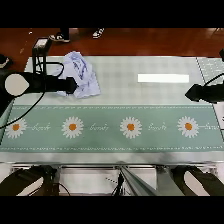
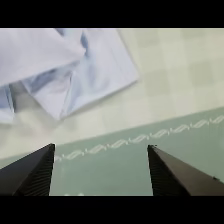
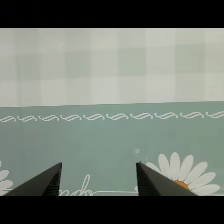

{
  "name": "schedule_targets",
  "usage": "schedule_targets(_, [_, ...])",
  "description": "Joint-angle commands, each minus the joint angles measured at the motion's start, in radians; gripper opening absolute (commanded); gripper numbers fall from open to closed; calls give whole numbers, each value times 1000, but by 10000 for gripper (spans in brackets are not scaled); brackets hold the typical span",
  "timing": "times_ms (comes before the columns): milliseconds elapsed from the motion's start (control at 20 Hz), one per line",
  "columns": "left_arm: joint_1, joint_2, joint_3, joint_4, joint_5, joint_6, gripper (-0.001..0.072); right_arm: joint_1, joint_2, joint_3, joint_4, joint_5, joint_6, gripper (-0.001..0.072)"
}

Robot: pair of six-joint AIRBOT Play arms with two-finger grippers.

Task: Fold the shirts.

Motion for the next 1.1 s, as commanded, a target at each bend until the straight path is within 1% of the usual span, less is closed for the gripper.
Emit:
schedule_targets(0, [2, -3, 0, 94, 140, 32, 720, 1, 0, 0, 0, 2, 0, 555])
schedule_targets(50, [3, -9, 0, 168, 201, 40, 720, 1, 0, 0, 0, 2, 0, 555])
schedule_targets(100, [14, -18, 0, 211, 261, 40, 720, 1, 0, 0, 0, 2, 0, 555])
schedule_targets(150, [40, -37, 0, 212, 320, 37, 720, 1, 0, 0, 0, 2, 0, 555])
schedule_targets(250, [94, -98, 5, 211, 369, 2, 720, 1, 0, 0, 0, 2, 0, 555])
schedule_targets(450, [172, -265, 60, 147, 367, -3, 720, 1, 0, -1, 1, 2, 0, 554])
schedule_targets(700, [226, -481, 165, -34, 352, -2, 720, 1, 0, 0, 0, -10, 0, 554])
schedule_targets(850, [226, -574, 211, -43, 352, -2, 720, 1, 0, -1, 0, -14, 0, 554])
schedule_targets(1050, [235, -653, 226, -43, 349, -3, 720, 1, 0, 0, 0, -27, 0, 554])
